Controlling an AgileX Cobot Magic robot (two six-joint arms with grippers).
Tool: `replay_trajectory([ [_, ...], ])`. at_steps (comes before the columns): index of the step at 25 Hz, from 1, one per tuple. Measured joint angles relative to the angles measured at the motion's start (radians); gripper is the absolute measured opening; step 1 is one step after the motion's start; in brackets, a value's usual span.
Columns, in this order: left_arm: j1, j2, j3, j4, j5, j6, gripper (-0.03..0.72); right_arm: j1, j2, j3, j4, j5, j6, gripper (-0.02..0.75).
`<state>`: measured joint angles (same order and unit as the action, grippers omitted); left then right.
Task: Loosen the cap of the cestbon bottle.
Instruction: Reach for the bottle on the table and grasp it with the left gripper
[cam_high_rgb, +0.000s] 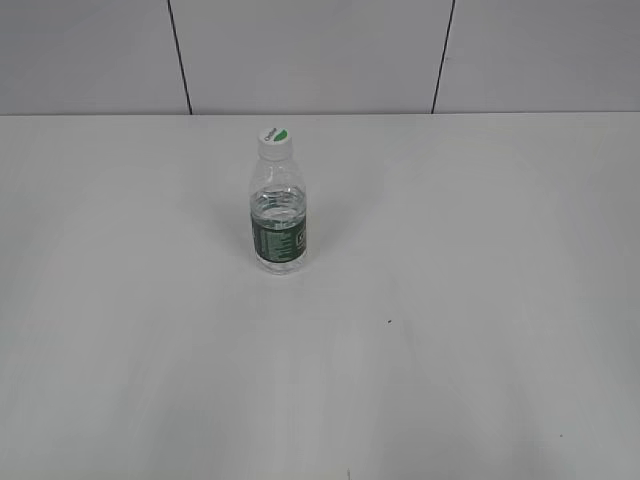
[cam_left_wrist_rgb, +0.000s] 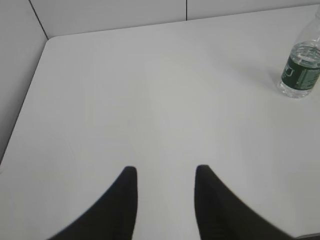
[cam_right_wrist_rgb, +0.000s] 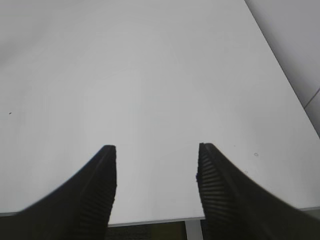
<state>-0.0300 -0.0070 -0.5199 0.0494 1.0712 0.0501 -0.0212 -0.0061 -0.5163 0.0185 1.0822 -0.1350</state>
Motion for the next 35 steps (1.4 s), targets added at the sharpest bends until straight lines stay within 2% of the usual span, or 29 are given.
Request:
replay_trajectory([
  [35,0.0,0.0,-0.007,0.02,-0.024,0.0,0.244,0.0,0.0,0.0,0.0,0.001,0.0,0.403],
])
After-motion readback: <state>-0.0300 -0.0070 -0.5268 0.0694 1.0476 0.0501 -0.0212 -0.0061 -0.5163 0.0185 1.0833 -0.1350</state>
